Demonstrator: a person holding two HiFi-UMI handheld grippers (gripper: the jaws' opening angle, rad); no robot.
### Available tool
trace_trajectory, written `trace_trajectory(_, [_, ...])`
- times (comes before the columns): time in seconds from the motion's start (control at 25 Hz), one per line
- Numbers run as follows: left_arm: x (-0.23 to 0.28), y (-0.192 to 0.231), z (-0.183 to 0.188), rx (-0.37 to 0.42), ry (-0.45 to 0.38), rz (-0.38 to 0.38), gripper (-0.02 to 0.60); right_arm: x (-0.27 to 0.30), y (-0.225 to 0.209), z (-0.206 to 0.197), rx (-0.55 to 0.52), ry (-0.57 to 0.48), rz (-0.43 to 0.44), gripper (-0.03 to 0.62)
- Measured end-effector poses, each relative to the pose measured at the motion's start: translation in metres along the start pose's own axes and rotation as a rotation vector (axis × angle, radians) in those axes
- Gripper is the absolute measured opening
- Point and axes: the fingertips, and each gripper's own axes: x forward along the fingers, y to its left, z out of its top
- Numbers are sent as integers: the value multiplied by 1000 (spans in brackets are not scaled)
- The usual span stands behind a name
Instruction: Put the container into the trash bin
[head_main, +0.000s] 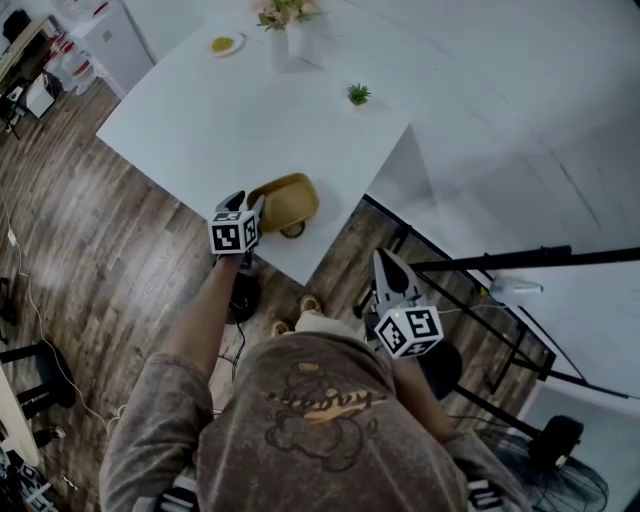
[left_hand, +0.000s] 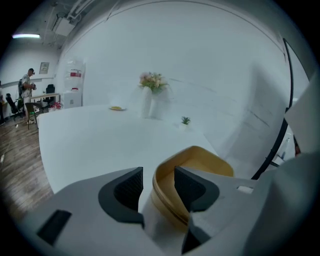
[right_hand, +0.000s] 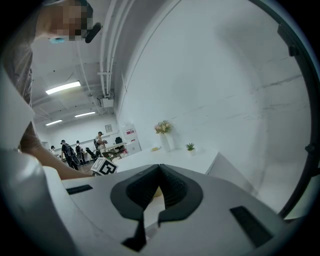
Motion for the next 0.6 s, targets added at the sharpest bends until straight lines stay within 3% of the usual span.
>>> trace_trajectory(0.32, [4,0,-7,0,37,2,95,2,1,-3,-3,9,6,-8])
trace_trajectory(0.6, [5,-3,-6,5,45,11,61,2,-2,-4,-6,8,10,-8])
